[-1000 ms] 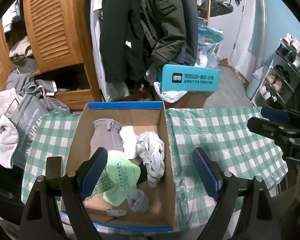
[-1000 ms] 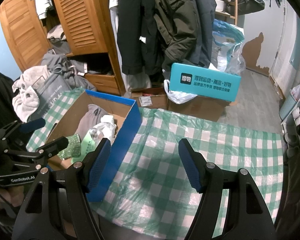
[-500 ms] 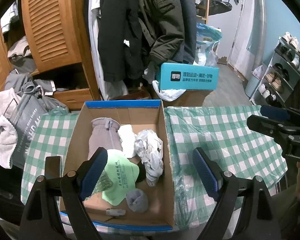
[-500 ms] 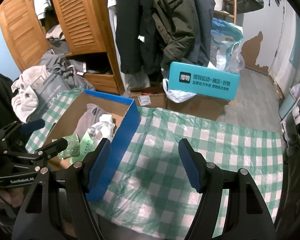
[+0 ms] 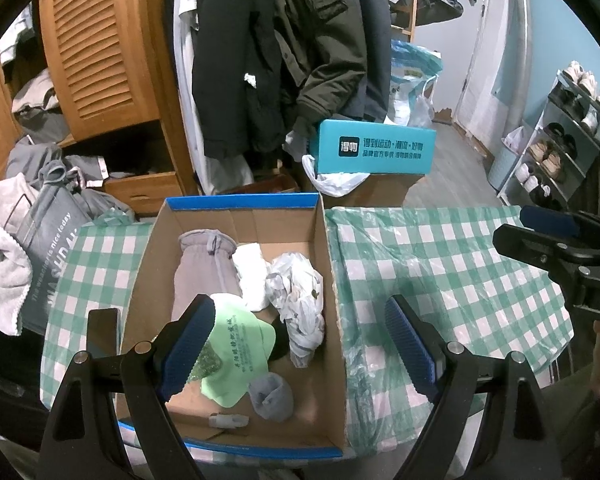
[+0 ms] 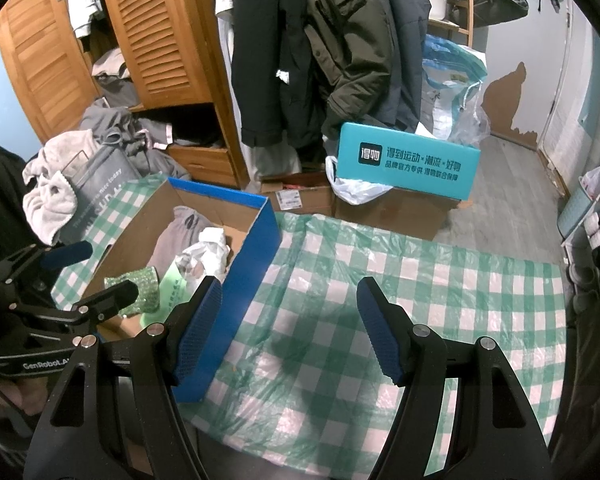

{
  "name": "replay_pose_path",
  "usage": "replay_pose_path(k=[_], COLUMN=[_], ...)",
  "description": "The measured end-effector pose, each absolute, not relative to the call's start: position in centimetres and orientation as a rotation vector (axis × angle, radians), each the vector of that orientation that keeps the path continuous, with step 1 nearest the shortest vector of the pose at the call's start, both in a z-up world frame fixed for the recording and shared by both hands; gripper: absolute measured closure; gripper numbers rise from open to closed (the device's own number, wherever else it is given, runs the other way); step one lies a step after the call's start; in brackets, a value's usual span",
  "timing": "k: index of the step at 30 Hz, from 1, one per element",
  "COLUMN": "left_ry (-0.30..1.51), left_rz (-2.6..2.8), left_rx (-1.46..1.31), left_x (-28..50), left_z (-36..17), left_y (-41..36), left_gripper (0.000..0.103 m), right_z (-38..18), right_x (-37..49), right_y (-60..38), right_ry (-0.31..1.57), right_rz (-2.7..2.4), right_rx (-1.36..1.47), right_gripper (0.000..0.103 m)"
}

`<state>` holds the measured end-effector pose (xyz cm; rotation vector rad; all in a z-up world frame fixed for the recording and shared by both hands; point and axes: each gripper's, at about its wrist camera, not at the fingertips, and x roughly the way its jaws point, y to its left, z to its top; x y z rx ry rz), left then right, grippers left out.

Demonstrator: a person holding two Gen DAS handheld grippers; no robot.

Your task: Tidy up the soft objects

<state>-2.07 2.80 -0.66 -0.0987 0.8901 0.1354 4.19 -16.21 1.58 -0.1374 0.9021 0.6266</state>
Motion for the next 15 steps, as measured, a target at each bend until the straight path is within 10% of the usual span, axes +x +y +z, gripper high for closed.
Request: replay_pose_path(k=[15], left_ry=[0.896], left_rz=[0.133], left_rx=[-0.102], left_x=[-2.04], left_z=[-0.83], left_y=[2.71], left_gripper=[0.015], right_z=[1.59], right_x=[4.23], right_y=[-16.23], right_ry=[0.902], right_rz=[0.626], right_rx=[-0.137], right_gripper=[0.034])
